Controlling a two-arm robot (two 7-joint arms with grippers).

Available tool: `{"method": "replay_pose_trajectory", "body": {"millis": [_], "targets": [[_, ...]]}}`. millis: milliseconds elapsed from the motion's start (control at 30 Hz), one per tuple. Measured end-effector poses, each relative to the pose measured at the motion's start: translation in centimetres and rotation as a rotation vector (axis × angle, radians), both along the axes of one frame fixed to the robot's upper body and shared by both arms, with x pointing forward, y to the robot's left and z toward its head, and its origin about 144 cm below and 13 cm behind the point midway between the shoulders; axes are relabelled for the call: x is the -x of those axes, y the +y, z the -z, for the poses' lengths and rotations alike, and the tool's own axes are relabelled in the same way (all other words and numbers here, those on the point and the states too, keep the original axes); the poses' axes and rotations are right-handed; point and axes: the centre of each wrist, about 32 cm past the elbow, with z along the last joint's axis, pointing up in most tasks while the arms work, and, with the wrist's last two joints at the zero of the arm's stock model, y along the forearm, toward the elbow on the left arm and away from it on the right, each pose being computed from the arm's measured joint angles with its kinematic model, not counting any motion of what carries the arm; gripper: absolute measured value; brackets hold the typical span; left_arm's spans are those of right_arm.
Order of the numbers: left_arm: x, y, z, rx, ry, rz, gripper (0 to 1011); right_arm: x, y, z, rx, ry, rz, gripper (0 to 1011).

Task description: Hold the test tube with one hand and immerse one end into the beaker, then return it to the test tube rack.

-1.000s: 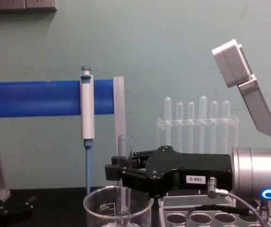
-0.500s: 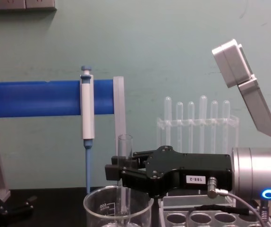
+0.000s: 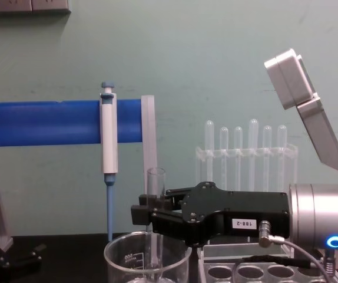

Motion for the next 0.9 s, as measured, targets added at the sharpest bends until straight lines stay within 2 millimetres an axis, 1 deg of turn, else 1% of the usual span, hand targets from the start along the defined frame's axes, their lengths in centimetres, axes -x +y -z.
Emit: {"method": "replay_pose_trajectory", "body": {"millis": [900], "targets": [[0.00, 0.00, 0.00, 0.000, 0.000, 0.000, 1000, 0.00, 0.00, 0.00, 0.000, 0.000, 0.000, 227]]}}
